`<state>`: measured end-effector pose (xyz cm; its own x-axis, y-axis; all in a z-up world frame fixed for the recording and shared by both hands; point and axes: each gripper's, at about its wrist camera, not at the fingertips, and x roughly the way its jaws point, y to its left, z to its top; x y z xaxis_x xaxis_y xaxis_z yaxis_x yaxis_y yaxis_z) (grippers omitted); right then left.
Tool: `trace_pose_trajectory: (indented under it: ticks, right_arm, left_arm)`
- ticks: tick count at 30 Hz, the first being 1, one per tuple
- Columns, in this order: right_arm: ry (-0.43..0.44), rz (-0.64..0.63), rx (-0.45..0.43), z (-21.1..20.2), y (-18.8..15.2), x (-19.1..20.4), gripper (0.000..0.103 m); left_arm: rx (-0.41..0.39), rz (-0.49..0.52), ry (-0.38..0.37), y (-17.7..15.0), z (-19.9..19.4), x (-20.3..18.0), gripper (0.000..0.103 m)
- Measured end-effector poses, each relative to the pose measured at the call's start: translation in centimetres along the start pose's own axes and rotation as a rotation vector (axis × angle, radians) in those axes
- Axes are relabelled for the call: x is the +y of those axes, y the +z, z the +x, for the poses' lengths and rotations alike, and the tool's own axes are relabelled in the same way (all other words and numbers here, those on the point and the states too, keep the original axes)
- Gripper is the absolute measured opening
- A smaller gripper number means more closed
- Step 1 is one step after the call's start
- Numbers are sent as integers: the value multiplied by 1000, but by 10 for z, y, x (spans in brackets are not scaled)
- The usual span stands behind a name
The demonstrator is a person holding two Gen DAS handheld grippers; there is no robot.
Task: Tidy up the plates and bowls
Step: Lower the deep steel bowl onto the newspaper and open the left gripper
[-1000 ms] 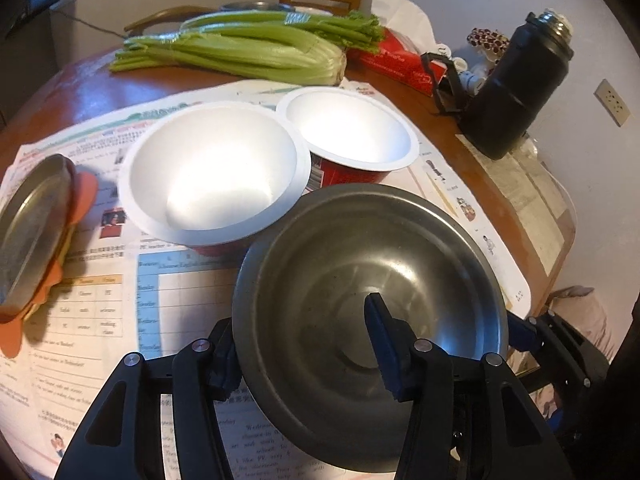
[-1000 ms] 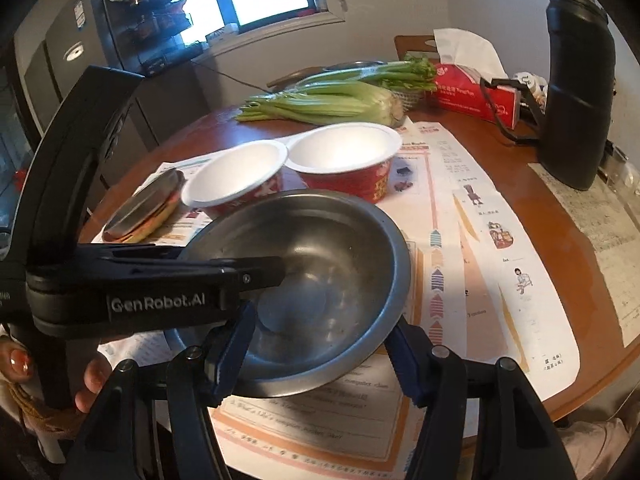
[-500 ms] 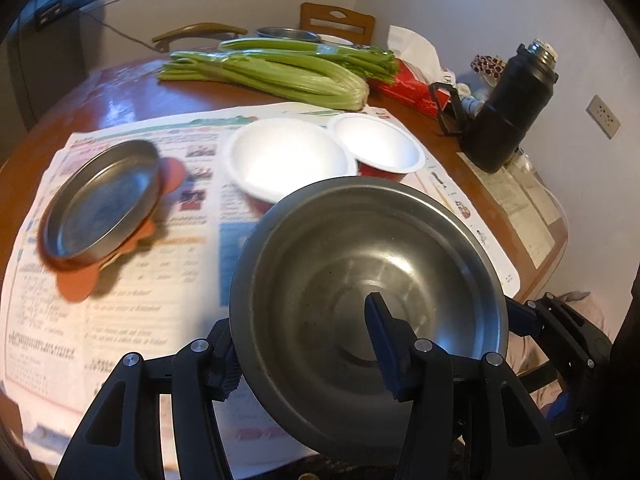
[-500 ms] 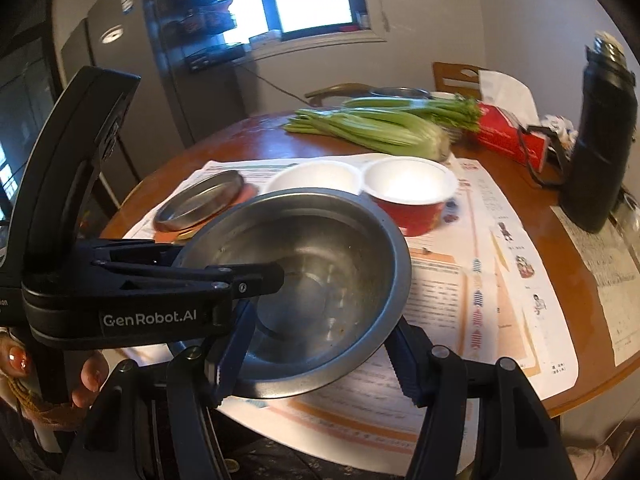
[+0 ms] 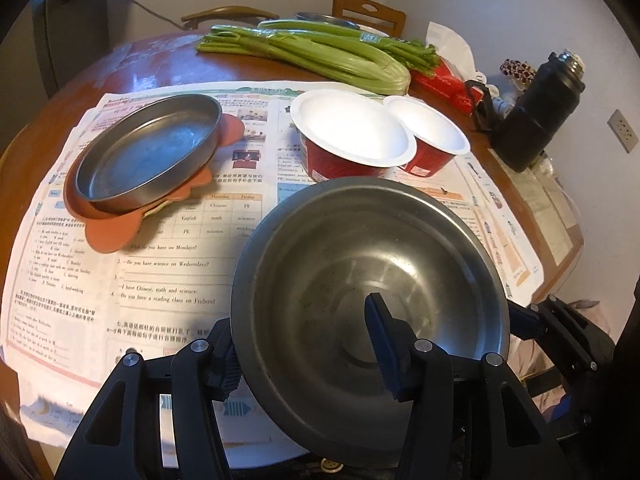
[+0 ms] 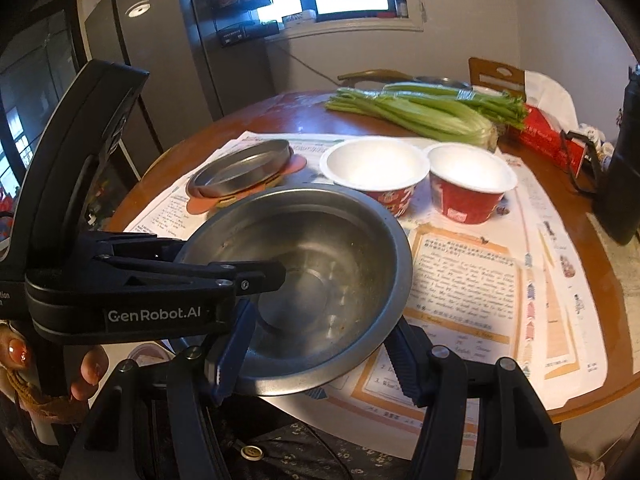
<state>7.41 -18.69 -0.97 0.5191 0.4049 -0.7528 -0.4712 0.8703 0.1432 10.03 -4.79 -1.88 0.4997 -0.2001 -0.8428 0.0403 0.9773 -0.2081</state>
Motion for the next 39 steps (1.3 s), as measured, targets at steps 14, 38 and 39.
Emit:
trace_pose_trajectory:
  ticks: [14,38,39]
  right_arm:
    - [6,53,31,25,-7,-12,64]
    - [26,232,-30,11,-1,-48,65]
    - [23,242,-35,9,0,-51,65]
  left_arm:
    - [12,4,41,2,24,9,56]
    - [-76,-54,39,9,-13,35,56]
    - [-82,-56,37,9,-15,36,56]
